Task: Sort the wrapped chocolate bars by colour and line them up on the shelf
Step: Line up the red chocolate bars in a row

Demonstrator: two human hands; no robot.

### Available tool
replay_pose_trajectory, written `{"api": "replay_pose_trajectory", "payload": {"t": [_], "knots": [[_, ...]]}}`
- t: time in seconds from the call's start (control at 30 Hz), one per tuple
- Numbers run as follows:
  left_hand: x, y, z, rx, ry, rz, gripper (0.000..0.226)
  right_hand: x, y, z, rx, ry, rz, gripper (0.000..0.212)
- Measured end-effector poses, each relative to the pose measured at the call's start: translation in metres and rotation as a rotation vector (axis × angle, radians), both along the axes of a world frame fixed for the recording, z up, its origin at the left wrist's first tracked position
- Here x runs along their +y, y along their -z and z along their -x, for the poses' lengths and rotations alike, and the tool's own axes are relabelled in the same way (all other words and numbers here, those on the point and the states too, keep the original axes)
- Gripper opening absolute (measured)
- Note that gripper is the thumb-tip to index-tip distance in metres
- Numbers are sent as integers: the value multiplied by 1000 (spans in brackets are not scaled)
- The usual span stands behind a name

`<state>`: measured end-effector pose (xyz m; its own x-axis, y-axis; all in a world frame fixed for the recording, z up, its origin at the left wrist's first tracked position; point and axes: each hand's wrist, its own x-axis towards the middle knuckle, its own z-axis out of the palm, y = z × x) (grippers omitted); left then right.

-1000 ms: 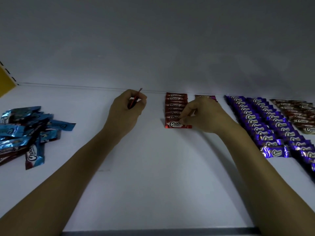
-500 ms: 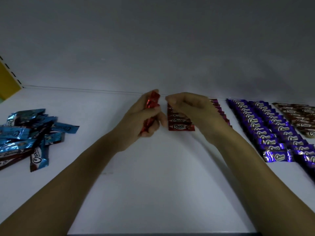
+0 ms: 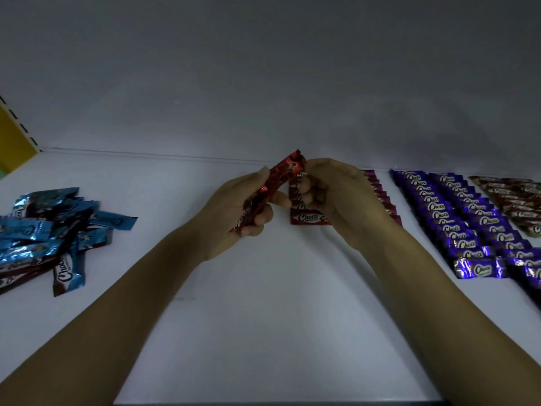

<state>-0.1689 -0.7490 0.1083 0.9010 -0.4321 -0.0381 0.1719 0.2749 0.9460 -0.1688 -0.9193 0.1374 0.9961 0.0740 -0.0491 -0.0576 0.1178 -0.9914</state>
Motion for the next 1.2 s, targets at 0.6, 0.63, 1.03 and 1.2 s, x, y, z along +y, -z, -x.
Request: {"api": "replay_pose_trajectory", "payload": {"t": [0.6,0.63,1.03,1.2], "knots": [[8,14,-12,-532,-711,-724,33,-12,-2,-1,-123,-76,291,15],[8,13,-11,-463,-694,-665,36,-14,-3,0,-122,-85,354,14],[-7,6,1,-190,-308,-251,23,-41,27,17,-374,66,1184,6],[-2,-1,0,-76,-318,-147,23,-38,31,15,-427,99,1318,8]]}}
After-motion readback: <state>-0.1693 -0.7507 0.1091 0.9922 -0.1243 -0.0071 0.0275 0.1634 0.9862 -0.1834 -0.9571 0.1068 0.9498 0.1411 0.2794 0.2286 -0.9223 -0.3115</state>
